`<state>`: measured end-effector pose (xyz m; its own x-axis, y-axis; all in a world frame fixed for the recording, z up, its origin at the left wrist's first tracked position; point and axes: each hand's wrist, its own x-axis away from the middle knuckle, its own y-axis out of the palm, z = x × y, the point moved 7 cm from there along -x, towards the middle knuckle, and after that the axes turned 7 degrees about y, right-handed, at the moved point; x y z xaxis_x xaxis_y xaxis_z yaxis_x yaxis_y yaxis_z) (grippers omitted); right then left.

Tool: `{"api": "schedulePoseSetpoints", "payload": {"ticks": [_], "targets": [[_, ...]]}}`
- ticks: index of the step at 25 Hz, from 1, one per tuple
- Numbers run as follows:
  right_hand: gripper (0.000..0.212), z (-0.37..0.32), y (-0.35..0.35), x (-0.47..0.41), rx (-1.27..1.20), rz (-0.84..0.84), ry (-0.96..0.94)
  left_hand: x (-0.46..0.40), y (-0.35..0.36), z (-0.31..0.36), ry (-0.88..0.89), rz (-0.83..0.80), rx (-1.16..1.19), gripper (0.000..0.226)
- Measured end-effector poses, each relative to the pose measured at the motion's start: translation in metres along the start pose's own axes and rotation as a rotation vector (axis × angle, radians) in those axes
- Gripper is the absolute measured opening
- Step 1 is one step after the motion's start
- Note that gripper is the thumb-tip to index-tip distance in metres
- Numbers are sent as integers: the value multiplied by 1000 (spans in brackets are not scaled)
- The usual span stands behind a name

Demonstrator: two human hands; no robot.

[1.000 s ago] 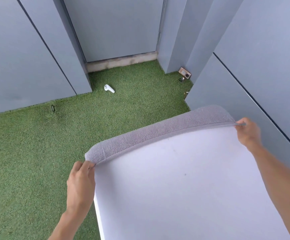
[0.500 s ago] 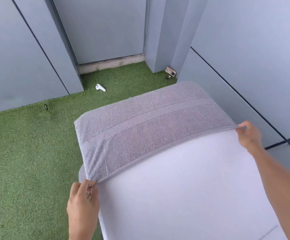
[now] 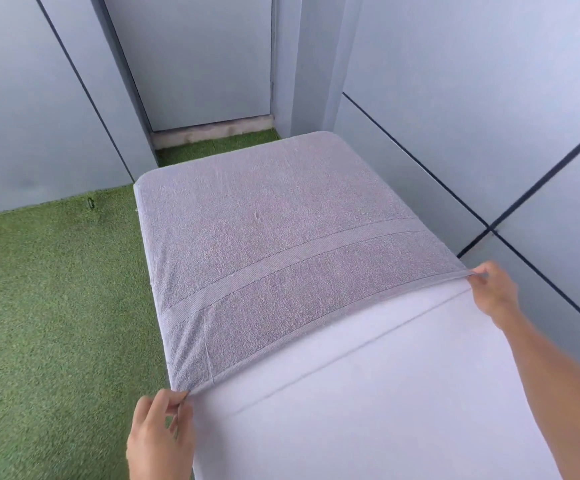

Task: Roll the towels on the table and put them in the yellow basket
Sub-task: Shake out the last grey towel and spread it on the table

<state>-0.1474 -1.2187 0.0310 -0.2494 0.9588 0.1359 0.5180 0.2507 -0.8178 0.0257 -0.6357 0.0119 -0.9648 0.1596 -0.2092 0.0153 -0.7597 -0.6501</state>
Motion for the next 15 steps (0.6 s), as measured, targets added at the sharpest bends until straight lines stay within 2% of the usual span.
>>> {"api": "schedulePoseSetpoints", "payload": {"ticks": [8,11,15], "targets": [[8,137,-66,59,-22,8,-46,164,-28,10,-124,-39,-39,20],[9,182,-95,85,-13,21,-117,244,-41,21,-176,-22,-29,20],[11,257,-132,124,10,26,-111,332,-58,33,-216,-24,-36,21]]}}
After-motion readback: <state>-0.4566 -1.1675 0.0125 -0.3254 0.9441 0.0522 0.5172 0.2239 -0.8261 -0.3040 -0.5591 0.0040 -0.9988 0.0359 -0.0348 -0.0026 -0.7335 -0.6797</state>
